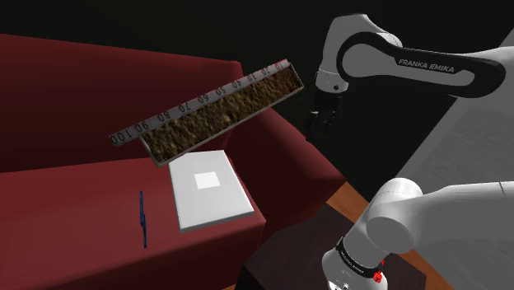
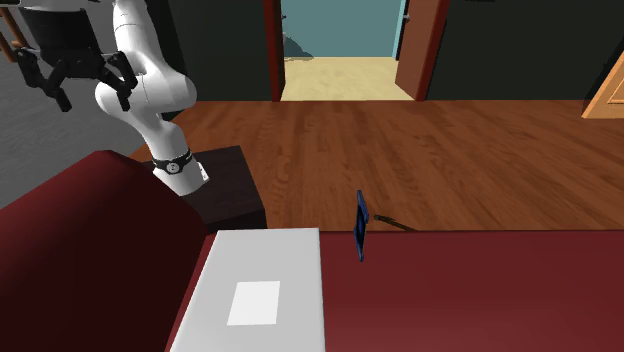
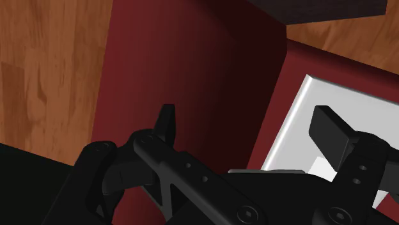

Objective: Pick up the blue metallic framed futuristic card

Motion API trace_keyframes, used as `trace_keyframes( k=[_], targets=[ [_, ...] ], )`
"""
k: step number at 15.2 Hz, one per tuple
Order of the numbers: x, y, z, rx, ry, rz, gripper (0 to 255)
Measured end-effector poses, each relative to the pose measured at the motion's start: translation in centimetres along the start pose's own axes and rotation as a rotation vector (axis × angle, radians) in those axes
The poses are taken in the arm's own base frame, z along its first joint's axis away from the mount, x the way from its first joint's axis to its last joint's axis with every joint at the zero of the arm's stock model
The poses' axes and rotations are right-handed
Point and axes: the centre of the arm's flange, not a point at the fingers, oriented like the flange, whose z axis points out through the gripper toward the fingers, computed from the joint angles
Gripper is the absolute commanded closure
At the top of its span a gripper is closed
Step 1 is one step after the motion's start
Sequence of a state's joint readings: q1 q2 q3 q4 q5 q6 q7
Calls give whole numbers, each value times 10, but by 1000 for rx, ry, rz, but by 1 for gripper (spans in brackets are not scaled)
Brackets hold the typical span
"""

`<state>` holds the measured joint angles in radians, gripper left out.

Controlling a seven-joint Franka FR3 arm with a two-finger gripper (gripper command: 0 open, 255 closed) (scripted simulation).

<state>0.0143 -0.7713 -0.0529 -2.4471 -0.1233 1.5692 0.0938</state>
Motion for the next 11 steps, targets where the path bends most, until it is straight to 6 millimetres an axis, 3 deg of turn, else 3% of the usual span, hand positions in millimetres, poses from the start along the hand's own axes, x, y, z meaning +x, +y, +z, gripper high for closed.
trace_keyframes(
  k=[3, 11],
  targets=[
    [3, -17, 2, -6, 4, 7, 0],
    [21, -120, 24, -43, 31, 62, 0]
  ],
)
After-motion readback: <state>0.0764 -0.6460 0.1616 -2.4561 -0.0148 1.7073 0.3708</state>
